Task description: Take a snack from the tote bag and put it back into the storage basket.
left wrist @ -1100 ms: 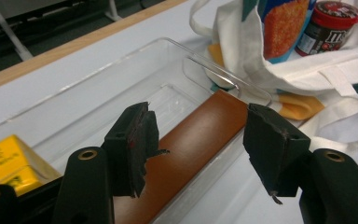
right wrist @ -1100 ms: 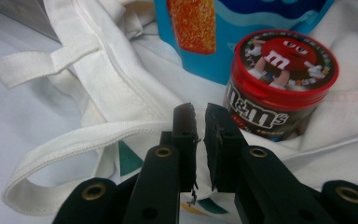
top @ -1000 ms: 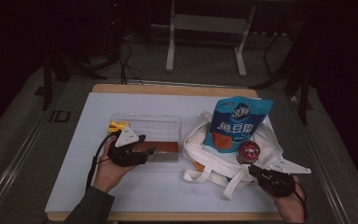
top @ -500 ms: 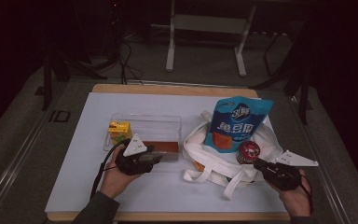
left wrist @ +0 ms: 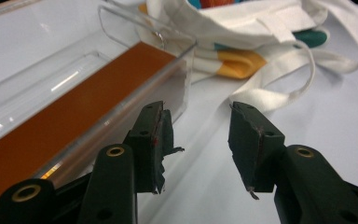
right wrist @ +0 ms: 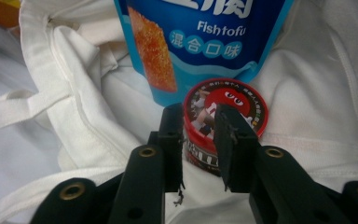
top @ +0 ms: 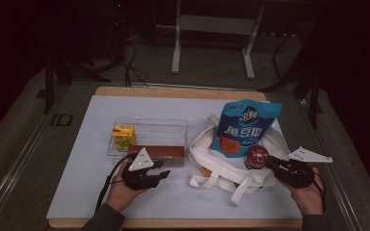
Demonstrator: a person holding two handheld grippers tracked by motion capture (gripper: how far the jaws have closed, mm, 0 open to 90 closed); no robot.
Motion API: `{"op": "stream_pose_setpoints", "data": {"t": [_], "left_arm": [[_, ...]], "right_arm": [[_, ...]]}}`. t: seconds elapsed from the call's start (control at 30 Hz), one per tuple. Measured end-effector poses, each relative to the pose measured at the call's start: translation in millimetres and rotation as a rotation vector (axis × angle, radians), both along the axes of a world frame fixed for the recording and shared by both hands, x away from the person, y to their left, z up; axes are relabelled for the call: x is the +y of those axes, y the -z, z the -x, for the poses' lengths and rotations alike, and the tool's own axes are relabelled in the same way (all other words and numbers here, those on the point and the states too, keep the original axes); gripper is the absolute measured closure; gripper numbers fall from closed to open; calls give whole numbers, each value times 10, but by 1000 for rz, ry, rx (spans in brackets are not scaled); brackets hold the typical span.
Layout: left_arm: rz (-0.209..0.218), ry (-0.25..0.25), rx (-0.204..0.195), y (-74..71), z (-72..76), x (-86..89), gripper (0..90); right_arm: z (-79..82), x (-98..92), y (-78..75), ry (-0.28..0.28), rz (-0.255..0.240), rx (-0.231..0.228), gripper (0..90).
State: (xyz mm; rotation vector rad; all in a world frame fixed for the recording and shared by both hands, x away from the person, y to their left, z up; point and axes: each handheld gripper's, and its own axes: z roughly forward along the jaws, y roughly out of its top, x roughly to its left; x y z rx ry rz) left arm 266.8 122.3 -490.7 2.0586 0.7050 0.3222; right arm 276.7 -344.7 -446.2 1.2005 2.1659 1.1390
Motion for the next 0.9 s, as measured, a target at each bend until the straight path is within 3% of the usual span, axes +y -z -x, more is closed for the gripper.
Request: {"op": "stream_pose_setpoints", "data": {"t": [0.27, 0.6, 0.9], "left_arm": [[-26, 3, -11, 176, 21, -22, 558], [-8, 18, 6, 288, -10, -26, 550], [-17, 5, 15, 383, -41, -13, 544]], "right_arm": [[-99, -12, -16, 12, -4, 1, 698], [-270, -9, -44, 7, 4, 9, 631], [-450, -12, -156, 12, -47, 9, 560]]}}
